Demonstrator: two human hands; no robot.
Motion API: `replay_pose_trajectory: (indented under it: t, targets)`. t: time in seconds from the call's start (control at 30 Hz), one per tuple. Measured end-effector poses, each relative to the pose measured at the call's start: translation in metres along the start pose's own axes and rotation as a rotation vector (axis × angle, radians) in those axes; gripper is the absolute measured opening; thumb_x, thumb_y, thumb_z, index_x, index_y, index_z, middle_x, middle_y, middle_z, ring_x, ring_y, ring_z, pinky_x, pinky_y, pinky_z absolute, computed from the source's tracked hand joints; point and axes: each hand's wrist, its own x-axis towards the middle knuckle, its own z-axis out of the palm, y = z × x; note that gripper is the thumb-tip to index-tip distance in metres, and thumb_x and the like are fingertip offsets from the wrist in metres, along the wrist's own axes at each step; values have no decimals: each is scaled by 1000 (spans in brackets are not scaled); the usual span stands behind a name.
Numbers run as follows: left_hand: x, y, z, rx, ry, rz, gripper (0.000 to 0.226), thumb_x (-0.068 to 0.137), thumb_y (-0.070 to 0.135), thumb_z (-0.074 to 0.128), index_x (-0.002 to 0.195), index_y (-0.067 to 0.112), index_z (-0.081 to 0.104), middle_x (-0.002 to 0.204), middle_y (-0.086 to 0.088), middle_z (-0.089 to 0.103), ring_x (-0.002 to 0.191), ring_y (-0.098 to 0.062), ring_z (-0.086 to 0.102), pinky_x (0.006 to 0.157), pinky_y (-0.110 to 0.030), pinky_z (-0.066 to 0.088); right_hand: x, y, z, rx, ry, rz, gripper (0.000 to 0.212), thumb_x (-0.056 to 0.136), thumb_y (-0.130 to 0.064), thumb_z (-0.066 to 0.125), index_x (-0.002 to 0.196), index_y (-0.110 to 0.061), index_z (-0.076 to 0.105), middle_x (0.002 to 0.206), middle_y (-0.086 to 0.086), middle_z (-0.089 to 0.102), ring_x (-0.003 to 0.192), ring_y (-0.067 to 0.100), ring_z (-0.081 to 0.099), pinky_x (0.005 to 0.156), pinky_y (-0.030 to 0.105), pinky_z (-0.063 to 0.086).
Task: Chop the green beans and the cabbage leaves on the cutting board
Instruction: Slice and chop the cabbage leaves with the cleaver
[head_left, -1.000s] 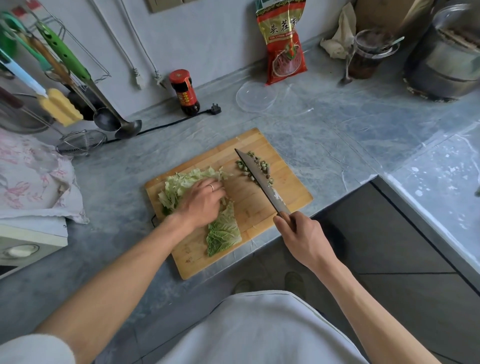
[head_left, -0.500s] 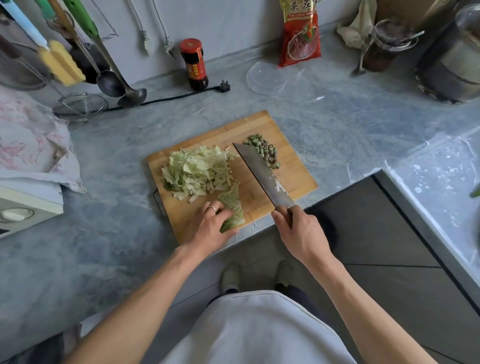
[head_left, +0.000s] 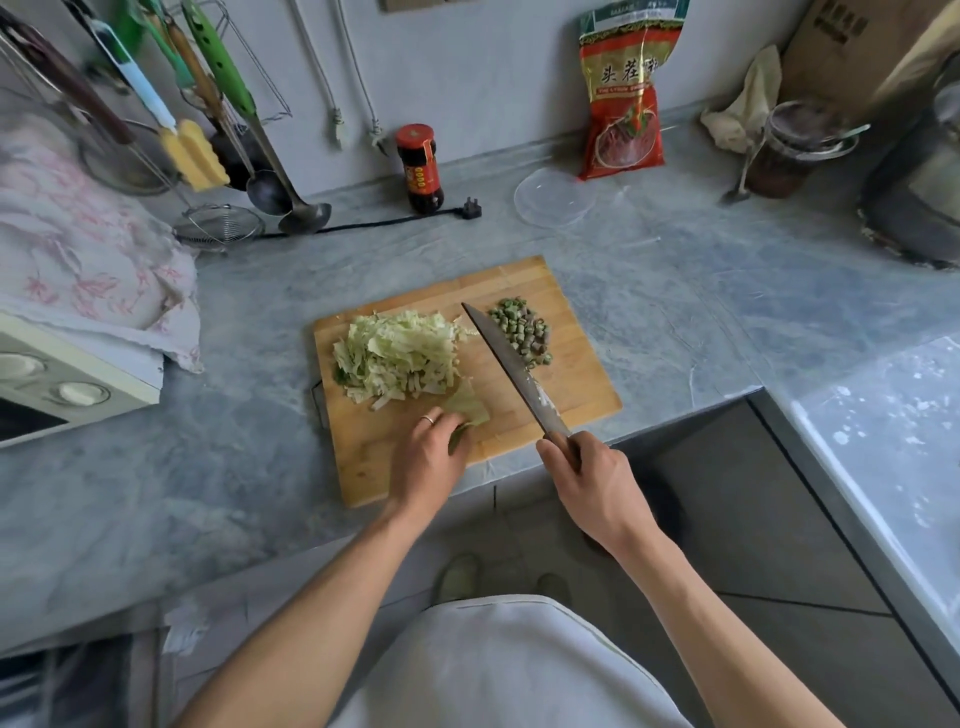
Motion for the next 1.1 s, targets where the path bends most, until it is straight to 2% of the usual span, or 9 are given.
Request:
replay_pose_trajectory:
  t: [0.13,0.23,0.33,0.43,0.53,0.63,0.77,0.97,1.1]
  targets:
    - [-9,9,15,111,-146,19,29,80,30,70,108,22,73,103,-5,67,92,-29,64,75,-36,54,0,7,-6,48,-32,-8,48,99,-55,46,73,-14,48,64,-2,54,55,13,45,51,29,34]
    - [-16,7,18,133,-220,39,46,83,46,56,121,22,67,118,-7,62,102,-31,63,84,-41,55,0,11,-9,124,-83,18,54,98,-56,44,74,-9,51,67,6,63,56,19,53,55,37,45]
    - [-23,5,17,84,-186,50,47,90,44,53,128,20,63,136,-11,54,113,-30,59,92,-39,53,-1,9,-9,229,-120,56,59,99,-55,44,77,0,53,70,17,65,54,27,55,59,43,52]
    - [-20,9,15,29,-42,-80,40,94,32,55,126,10,62,137,-16,53,117,-34,57,96,-39,50,-2,5,-10,327,-164,94,56,100,-52,45,74,-2,50,63,14,60,47,20,52,48,38,47]
    - [-3,17,13,15,-44,-343,43,95,28,62,132,6,58,129,-18,56,118,-35,53,98,-40,44,-1,3,-11,364,-192,104,52,102,-51,43,73,-8,48,55,2,57,41,16,51,46,29,42]
    - [17,18,13,36,-136,-473,37,92,33,64,121,10,63,121,-15,59,112,-33,56,92,-42,49,-1,4,-11,363,-207,98,53,102,-51,43,72,-8,49,52,-1,55,40,15,51,49,29,42]
    - [37,26,13,-4,-220,-478,19,93,22,63,110,14,63,99,-1,66,90,-26,64,73,-35,53,0,4,-13,348,-203,105,54,102,-50,43,71,-6,50,49,-2,54,41,14,50,49,29,42]
    - [44,26,12,62,-324,-401,22,92,26,65,113,19,65,100,5,68,78,-15,58,50,-21,36,-2,-3,-13,361,-176,141,53,103,-49,44,74,-6,51,52,-2,55,40,15,50,43,27,42]
    - [51,23,14,-112,-286,-413,18,96,19,62,112,15,66,105,1,69,83,-14,61,62,-22,45,-4,-6,-11,354,-162,161,52,102,-50,43,74,-7,51,52,-1,55,40,15,51,43,26,41]
